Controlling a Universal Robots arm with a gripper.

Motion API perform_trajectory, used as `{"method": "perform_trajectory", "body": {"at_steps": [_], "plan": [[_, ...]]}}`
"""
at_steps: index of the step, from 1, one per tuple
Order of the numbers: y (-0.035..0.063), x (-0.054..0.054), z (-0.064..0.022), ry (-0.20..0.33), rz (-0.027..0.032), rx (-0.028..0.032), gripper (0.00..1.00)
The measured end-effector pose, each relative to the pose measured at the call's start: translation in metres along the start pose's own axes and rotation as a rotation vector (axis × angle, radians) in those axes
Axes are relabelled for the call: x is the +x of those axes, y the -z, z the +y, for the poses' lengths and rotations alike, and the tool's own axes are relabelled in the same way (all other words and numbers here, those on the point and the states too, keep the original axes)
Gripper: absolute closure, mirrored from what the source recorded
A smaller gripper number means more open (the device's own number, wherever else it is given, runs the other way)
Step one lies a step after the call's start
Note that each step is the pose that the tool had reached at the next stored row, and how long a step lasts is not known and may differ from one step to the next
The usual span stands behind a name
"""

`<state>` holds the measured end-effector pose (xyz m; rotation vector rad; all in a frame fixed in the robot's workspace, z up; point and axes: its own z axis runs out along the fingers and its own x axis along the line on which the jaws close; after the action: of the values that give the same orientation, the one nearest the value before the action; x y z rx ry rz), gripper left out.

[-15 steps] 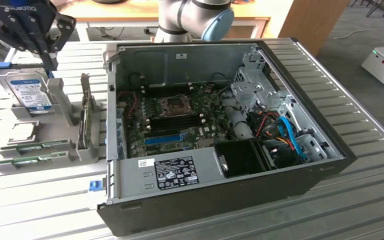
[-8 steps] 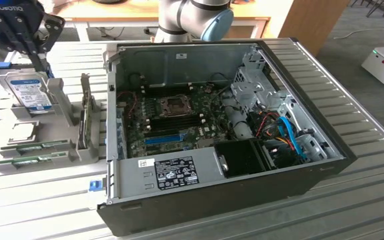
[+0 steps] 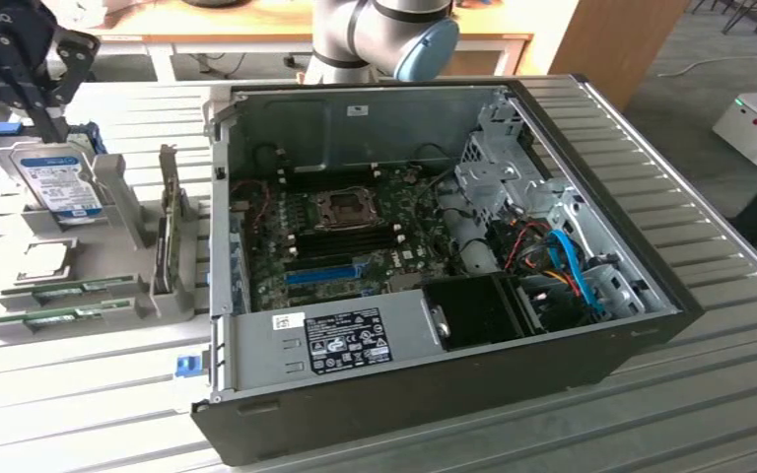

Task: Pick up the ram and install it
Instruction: 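Reach for the ram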

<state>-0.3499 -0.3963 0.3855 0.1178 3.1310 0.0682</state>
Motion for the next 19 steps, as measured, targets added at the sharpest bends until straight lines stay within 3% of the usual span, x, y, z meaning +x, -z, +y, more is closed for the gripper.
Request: {"method": "perform_trajectory", "body": {"at_steps": [6,19], "plan": [[-0.0008,0.013,-0.0010,0.000,0.0032,0.0002,0.89],[-0.0038,0.042,-0.0033,-0.001,0.0199,0.0015,0.89]]}}
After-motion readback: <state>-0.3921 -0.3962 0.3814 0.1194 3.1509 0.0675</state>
